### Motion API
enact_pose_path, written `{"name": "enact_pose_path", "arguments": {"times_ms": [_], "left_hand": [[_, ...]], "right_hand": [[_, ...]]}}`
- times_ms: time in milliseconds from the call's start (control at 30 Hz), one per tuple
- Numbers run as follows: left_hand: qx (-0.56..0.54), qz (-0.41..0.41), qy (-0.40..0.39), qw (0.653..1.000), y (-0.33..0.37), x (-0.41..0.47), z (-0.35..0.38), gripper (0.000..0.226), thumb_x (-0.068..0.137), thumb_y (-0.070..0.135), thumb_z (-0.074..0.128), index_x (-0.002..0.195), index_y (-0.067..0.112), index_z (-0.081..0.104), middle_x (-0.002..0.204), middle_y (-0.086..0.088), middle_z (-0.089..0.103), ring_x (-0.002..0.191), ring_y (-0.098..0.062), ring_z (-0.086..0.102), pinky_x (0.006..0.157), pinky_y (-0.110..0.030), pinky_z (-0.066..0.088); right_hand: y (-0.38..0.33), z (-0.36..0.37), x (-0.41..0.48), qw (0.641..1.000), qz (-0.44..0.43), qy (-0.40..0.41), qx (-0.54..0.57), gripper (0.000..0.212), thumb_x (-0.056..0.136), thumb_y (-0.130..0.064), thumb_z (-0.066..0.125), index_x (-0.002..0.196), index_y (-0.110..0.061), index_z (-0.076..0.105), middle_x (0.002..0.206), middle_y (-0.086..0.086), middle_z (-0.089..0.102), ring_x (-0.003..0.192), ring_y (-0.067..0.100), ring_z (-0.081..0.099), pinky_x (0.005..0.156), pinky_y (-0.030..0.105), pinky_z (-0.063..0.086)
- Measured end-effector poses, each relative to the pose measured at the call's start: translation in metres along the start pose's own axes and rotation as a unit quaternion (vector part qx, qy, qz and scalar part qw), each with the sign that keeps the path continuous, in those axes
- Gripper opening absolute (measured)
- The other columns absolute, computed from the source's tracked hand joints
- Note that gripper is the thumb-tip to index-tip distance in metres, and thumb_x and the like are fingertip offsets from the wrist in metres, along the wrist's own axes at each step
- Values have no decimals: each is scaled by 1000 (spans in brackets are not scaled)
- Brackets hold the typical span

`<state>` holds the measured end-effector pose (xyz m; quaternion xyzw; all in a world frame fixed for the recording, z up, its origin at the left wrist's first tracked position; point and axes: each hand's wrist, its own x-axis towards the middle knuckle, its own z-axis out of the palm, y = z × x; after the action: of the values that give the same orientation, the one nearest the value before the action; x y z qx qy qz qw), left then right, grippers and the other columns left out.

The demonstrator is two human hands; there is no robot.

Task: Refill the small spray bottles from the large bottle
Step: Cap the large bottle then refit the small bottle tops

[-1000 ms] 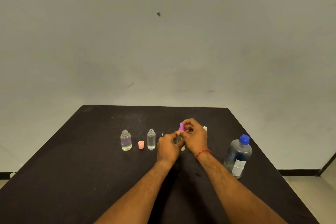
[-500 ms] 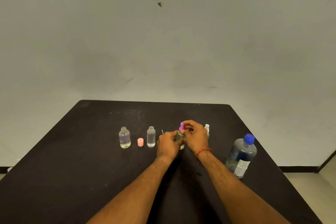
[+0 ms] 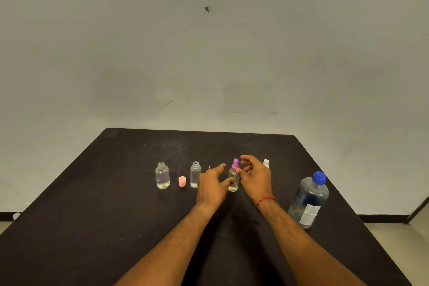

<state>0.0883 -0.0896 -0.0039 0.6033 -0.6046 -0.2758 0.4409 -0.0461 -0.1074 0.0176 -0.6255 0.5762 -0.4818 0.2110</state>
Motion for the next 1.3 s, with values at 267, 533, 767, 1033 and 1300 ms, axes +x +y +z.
{"name": "enact_pose_path", "arguments": {"times_ms": [267, 533, 767, 1033, 1300], "left_hand": [[-33, 35, 183, 982, -15, -31, -42, 10, 86, 18, 73, 81, 24, 79, 69, 20, 71, 74, 5, 68, 77, -31, 57], [2, -24, 216, 976, -41, -37, -65, 25, 85, 26, 78, 107, 18, 72, 103, 8, 73, 94, -11, 69, 83, -27, 55], [-22, -50, 139, 989, -48, -21, -54, 48, 83, 32, 79, 127, 20, 63, 114, 9, 66, 105, -9, 61, 84, -36, 59], [-29, -44, 111, 992, -47, 3, -50, 38, 85, 22, 78, 121, 24, 66, 100, 14, 67, 91, -7, 67, 83, -30, 59], [-40, -26, 117, 992, -49, 1, -52, 32, 85, 21, 78, 115, 22, 69, 93, 19, 64, 87, 3, 63, 73, -8, 48]], "right_hand": [[-20, 10, -31, 993, -100, 56, 1, 15, 83, -8, 74, 94, -14, 68, 90, -5, 65, 77, 4, 62, 72, 12, 52], [-23, 50, -50, 995, -40, -13, -91, 24, 78, -31, 75, 97, -19, 66, 86, -4, 63, 73, 10, 61, 70, 28, 54], [-21, 72, -49, 978, -26, -89, -185, 24, 80, -33, 69, 97, -18, 58, 87, -1, 59, 75, 14, 55, 63, 22, 39], [-20, 83, -42, 969, -23, -93, -226, 15, 88, -19, 60, 101, -15, 56, 95, 5, 63, 90, 24, 61, 68, 29, 44], [-50, 42, -35, 990, -80, 33, -111, 13, 81, -12, 68, 83, -20, 58, 76, -2, 61, 66, 12, 54, 60, 27, 49]]}}
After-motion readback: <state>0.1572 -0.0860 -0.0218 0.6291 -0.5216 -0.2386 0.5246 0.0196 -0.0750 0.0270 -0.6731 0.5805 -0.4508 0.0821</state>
